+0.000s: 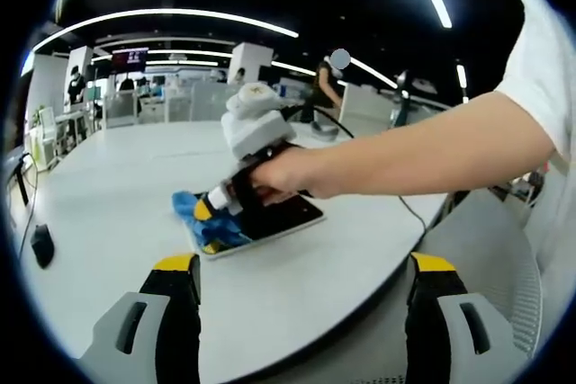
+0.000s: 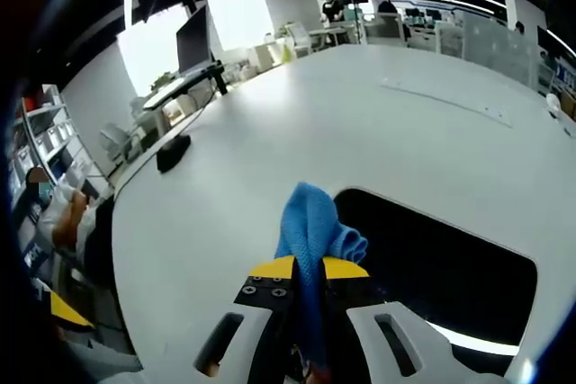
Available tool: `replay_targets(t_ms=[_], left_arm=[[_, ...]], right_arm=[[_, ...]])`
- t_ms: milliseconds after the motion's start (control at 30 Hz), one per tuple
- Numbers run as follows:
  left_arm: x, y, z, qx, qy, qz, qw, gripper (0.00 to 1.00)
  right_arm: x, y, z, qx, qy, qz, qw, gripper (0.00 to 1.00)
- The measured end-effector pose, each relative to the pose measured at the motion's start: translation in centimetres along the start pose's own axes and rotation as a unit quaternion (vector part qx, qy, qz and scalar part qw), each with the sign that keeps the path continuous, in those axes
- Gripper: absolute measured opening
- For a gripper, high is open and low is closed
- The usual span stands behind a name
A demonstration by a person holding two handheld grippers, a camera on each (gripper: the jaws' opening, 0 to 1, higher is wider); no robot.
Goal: Wipe the mirror surface with the cleaning cloth until all visible marks leave the cleaned area.
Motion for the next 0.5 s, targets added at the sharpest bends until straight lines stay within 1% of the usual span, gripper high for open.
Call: replay_targets(t_ms=[500], left_arm=[[0.0, -0.1, 0.1, -0.002, 0.005, 0.002, 1.0000, 0.96]], right_arm=[[-0.7, -1.1, 0.8, -0.001, 0.009, 0.005, 0.9999, 0.04]])
Point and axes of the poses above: the point that each gripper's makers call its tool centre point, and the gripper's own axes: x roughly backward along the fingers, z roughly to its right, y roughly out of its underside, the point moved 6 cm from there along x, roughly backward along the fingers, and after that the axes turned 2 degrees about -y, right-handed, at the moved point
